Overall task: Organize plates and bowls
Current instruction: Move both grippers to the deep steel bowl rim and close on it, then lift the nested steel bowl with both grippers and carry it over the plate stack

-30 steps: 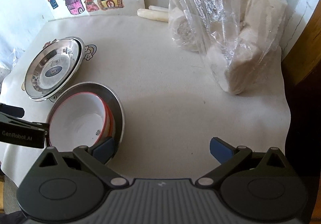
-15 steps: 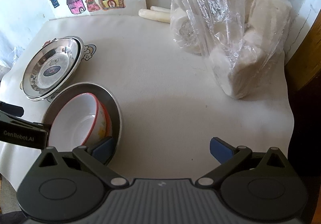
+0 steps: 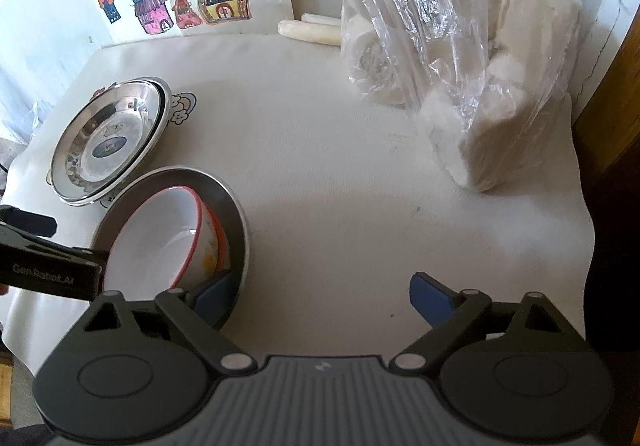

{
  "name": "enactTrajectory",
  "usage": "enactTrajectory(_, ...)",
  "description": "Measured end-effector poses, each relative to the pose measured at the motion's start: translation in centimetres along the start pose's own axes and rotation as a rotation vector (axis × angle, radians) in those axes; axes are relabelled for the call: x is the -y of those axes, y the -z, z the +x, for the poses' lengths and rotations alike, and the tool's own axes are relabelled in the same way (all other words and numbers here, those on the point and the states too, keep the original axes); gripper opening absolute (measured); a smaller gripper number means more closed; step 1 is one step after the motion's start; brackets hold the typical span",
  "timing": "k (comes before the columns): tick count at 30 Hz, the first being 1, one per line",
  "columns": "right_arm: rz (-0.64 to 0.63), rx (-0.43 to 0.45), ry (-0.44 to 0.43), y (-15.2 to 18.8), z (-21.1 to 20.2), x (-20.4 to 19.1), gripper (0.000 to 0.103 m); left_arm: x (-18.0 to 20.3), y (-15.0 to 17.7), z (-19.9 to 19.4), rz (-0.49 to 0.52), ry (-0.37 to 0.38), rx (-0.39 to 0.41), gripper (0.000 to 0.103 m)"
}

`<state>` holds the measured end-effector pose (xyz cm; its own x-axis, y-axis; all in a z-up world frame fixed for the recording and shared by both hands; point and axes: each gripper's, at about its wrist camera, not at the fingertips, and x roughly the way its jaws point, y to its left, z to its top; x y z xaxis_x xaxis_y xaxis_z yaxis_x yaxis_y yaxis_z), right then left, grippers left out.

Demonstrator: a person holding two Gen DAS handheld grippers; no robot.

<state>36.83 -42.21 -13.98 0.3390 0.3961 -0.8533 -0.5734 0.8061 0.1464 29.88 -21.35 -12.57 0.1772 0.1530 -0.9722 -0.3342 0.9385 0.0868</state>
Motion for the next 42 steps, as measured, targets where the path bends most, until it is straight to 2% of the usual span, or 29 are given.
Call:
enactTrajectory(6,0.005,0.011,-0.029,0.1,-0.2,-0.6,0.075,-0.2,0.2,-0.1,-0.017,0.041,0.000,0.091)
enactTrajectory(10,0.025,0.009,-0.069,0.1,-0.2,-0.6,0.063,-0.3,0.3,-0.2,-0.028,0.082,0.004,0.079)
enactTrajectory(15,0.056,-0.008,-0.110,0.0,0.0,-0.2,0.054,-0.6,0.5,0.0,-0.088,0.152,-0.009,0.066)
enactTrajectory(20,0.051,-0.017,-0.137,-0.2,0.2,-0.7,0.036,-0.7,0.7,0.2,-0.120,0.190,-0.012,0.058)
enactTrajectory(28,0.069,-0.030,-0.182,-0.4,0.2,-1.2,0.011,-0.3,0.5,-0.2,-0.117,0.246,0.000,0.029)
enactTrajectory(29,0.067,-0.031,-0.178,-0.4,0.2,-1.3,0.011,-0.2,0.5,-0.2,-0.118,0.257,0.001,0.027)
enactTrajectory(31,0.066,-0.032,-0.178,-0.5,0.2,-1.3,0.011,-0.1,0.4,-0.4,-0.117,0.289,0.003,0.009)
enactTrajectory(42,0.082,-0.039,-0.189,-0.5,0.2,-1.3,0.011,-0.2,-0.1,-0.6,-0.120,0.303,0.001,0.010)
